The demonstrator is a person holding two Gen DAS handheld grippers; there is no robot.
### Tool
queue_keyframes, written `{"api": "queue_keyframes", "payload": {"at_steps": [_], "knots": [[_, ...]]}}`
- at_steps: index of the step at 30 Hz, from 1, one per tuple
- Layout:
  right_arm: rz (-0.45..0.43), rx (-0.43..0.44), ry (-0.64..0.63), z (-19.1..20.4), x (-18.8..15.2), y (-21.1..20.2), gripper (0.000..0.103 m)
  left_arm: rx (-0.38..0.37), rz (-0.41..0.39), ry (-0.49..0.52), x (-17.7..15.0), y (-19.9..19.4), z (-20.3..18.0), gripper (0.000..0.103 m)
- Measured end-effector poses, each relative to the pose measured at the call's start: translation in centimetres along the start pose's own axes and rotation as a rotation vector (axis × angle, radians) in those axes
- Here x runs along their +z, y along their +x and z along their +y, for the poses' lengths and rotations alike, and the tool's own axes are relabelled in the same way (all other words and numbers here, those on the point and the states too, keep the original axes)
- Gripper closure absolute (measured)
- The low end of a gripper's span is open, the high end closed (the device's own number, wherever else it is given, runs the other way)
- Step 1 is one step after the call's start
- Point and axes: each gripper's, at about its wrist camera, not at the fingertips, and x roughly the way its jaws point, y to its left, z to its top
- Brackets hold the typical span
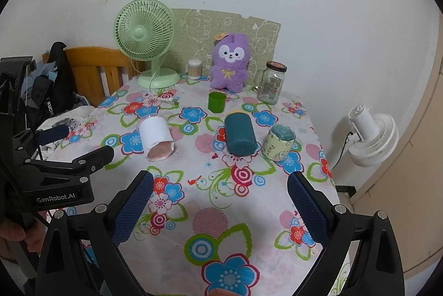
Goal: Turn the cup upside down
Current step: 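Move the right gripper toward the white paper cup lying on its side, then close the right gripper around the white paper cup's body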
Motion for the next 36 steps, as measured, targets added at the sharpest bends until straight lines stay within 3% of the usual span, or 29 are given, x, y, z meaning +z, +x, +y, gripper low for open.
{"api": "queue_keyframes", "payload": {"at_steps": [13, 23, 29, 36], "knots": [[0.032, 0.022, -0.001, 0.0, 0.4, 1.6, 0.005, -0.001, 0.025, -0.007, 0.2, 1.6, 0.5, 0.0], [0.089, 0.129, -0.066, 1.5, 1.7, 5.7, 0.005, 0.025, 0.081, 0.001, -0.2, 4.8, 2.4, 0.0], [0.165, 0.23, -0.069, 2.1, 3.2, 10.5, 0.005, 0.063, 0.115, 0.068, 0.0, 7.1, 3.3, 0.0], [0.226, 0.283, -0.078, 3.1, 4.5, 15.7, 0.005, 0.102, 0.16, 0.178, 0.3, 10.4, 3.8, 0.0]]}}
